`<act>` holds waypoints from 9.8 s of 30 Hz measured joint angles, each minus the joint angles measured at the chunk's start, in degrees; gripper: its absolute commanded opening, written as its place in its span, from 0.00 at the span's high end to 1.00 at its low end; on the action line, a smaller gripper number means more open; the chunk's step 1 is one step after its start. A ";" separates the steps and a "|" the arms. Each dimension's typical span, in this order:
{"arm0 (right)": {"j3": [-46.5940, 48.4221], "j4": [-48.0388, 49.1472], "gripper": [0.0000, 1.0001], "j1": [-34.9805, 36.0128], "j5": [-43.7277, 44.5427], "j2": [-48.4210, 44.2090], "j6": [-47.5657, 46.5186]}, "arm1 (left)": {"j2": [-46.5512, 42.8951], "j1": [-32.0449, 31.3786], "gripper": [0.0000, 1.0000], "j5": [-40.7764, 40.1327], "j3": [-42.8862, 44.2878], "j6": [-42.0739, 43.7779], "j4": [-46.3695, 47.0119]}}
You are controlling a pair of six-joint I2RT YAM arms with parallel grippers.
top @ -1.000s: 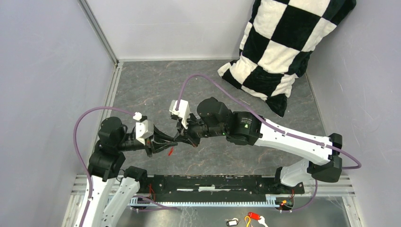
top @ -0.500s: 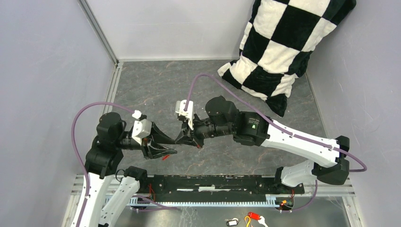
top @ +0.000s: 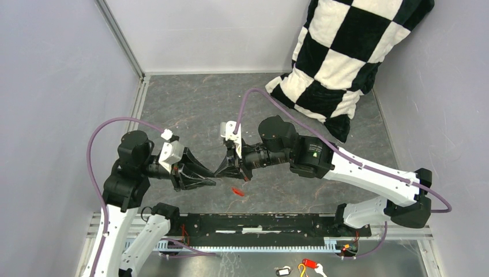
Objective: Put the keys on the keyring
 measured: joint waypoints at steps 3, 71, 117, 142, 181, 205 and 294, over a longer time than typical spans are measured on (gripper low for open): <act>-0.13 0.35 1.00 0.02 -0.74 -0.04 0.22 | 0.00 0.00 0.81 -0.33 0.00 -0.02 0.31; -21.79 27.65 0.62 -1.75 8.74 -12.79 9.11 | -8.61 -0.33 0.98 -23.17 -7.56 -29.49 26.62; -17.33 24.70 1.00 -1.73 15.52 -9.16 6.99 | -6.29 -0.22 0.53 -21.18 -9.40 -31.71 25.16; 9.07 -21.00 0.99 -1.73 7.82 5.29 -6.25 | 8.37 -0.22 0.51 -10.67 1.51 20.28 -8.13; 16.46 -26.16 1.00 -1.22 2.08 10.80 -6.80 | 10.62 -1.03 0.96 -1.36 1.49 22.43 -12.74; -19.39 12.63 0.59 -0.59 8.98 -19.74 2.67 | 18.73 -1.07 0.98 8.52 10.78 26.36 -18.45; -24.98 37.79 0.45 -6.73 5.84 -16.87 9.38 | 5.99 4.59 0.98 -11.89 -3.69 -37.90 44.00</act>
